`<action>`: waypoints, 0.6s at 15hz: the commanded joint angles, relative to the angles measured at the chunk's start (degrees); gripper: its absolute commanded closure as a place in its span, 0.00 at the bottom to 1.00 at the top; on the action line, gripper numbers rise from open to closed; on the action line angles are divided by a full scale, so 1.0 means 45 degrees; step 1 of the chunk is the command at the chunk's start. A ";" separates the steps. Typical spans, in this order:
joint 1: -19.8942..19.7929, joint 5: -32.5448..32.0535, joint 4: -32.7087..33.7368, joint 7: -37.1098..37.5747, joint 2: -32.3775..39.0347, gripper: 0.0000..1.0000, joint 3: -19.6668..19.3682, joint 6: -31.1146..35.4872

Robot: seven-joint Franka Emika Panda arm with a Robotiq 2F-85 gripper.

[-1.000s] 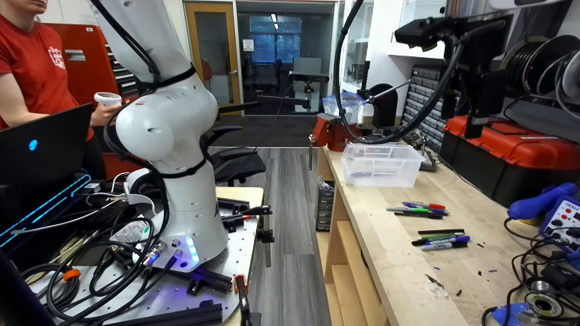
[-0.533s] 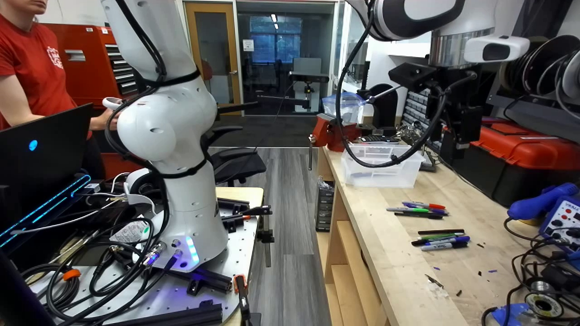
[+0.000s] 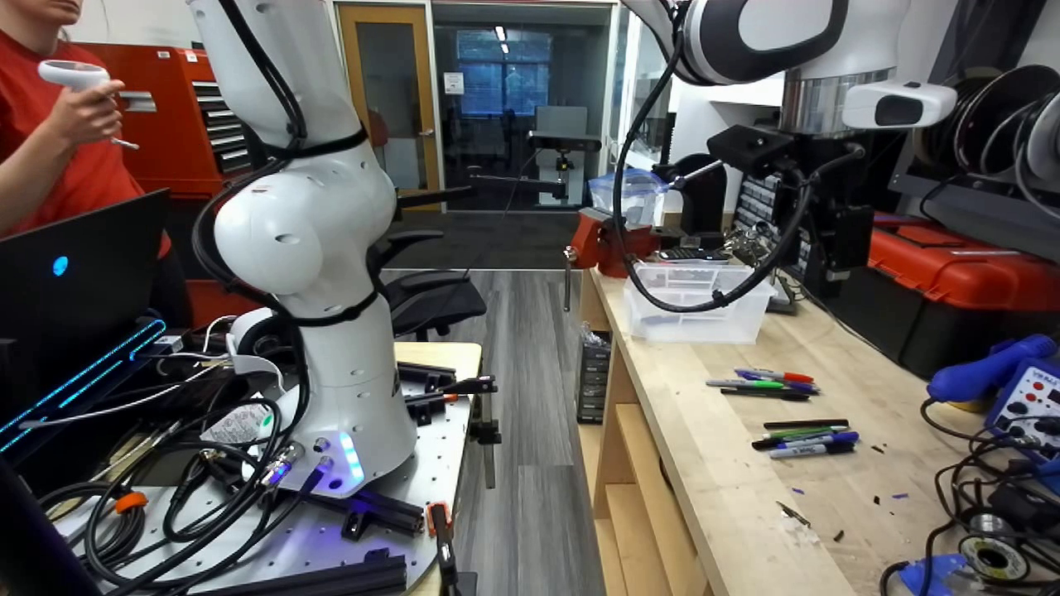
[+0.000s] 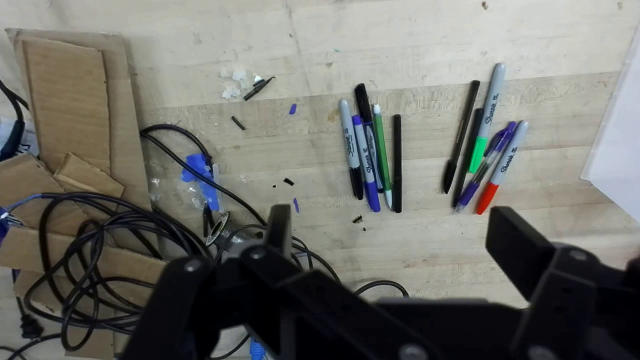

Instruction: Put the marker with the green cap in the storage container

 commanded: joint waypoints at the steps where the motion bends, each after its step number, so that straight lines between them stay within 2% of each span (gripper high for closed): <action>1: 0.0094 -0.0014 0.0027 0.0007 -0.0001 0.00 -0.0093 -0.0042; 9: 0.0402 -0.0073 0.0040 0.0338 0.0783 0.00 0.0228 0.0101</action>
